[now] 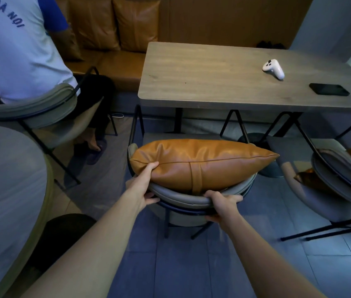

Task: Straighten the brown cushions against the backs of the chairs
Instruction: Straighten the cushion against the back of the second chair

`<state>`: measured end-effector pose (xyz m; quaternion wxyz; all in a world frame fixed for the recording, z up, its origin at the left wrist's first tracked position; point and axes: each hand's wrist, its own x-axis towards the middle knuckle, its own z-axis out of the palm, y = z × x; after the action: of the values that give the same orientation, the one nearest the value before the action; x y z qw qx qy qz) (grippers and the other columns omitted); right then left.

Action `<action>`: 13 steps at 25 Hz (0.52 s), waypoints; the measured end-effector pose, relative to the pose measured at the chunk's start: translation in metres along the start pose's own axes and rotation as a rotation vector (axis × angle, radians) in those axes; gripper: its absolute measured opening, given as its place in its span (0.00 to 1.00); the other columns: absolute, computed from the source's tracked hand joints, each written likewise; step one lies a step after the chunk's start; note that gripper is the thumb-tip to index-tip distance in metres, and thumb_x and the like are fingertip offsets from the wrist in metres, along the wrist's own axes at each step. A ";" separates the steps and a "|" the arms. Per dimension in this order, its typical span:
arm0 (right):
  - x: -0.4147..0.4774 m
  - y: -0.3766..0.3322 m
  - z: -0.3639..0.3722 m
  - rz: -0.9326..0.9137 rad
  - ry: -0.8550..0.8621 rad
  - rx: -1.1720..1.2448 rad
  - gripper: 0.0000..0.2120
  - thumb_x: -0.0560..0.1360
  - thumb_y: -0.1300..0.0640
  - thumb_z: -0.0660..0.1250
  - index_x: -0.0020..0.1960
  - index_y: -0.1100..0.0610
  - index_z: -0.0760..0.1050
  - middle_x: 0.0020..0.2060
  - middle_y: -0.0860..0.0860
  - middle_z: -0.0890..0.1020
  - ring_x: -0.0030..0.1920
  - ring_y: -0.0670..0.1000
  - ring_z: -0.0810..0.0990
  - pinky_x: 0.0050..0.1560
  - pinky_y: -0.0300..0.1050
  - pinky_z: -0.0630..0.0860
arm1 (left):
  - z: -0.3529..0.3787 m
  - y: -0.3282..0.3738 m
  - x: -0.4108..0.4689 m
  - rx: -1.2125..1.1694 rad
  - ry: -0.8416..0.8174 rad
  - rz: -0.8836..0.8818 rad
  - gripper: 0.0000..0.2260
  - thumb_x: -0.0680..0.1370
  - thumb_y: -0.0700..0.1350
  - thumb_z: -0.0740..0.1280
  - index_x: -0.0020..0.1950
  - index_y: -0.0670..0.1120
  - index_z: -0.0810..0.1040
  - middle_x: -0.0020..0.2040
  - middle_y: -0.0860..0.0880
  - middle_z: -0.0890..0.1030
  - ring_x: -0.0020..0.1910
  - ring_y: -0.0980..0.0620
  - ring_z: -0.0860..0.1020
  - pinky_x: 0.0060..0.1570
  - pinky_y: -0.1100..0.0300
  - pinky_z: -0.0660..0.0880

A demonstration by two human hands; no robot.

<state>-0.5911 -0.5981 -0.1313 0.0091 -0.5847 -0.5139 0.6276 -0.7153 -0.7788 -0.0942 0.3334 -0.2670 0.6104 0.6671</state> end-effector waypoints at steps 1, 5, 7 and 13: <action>-0.003 0.001 0.001 0.008 0.002 0.038 0.49 0.63 0.55 0.75 0.73 0.44 0.47 0.65 0.60 0.70 0.58 0.62 0.76 0.38 0.56 0.84 | 0.000 0.001 -0.002 0.004 -0.005 -0.002 0.36 0.68 0.58 0.79 0.69 0.49 0.66 0.59 0.44 0.69 0.57 0.40 0.75 0.58 0.36 0.78; -0.014 0.014 0.002 -0.011 0.031 0.156 0.46 0.67 0.58 0.74 0.77 0.47 0.51 0.67 0.60 0.68 0.56 0.62 0.75 0.33 0.49 0.77 | -0.007 0.002 -0.009 0.003 -0.032 -0.012 0.34 0.67 0.58 0.79 0.66 0.49 0.67 0.51 0.45 0.72 0.51 0.40 0.77 0.55 0.37 0.79; -0.017 0.025 -0.001 -0.023 0.054 0.178 0.46 0.67 0.59 0.75 0.77 0.48 0.53 0.68 0.60 0.68 0.55 0.61 0.75 0.36 0.52 0.79 | -0.010 -0.004 -0.014 0.006 -0.036 -0.027 0.33 0.68 0.57 0.79 0.65 0.49 0.68 0.49 0.45 0.72 0.50 0.40 0.77 0.56 0.38 0.79; -0.012 0.032 -0.010 -0.055 0.049 0.171 0.44 0.61 0.54 0.77 0.71 0.49 0.58 0.63 0.60 0.72 0.54 0.61 0.78 0.41 0.55 0.82 | -0.004 -0.010 -0.015 0.012 -0.028 -0.016 0.36 0.65 0.59 0.80 0.66 0.48 0.69 0.52 0.44 0.73 0.53 0.40 0.78 0.46 0.42 0.83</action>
<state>-0.5616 -0.6141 -0.1414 0.0889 -0.5829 -0.4737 0.6542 -0.6983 -0.7847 -0.0902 0.3489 -0.2607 0.6074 0.6643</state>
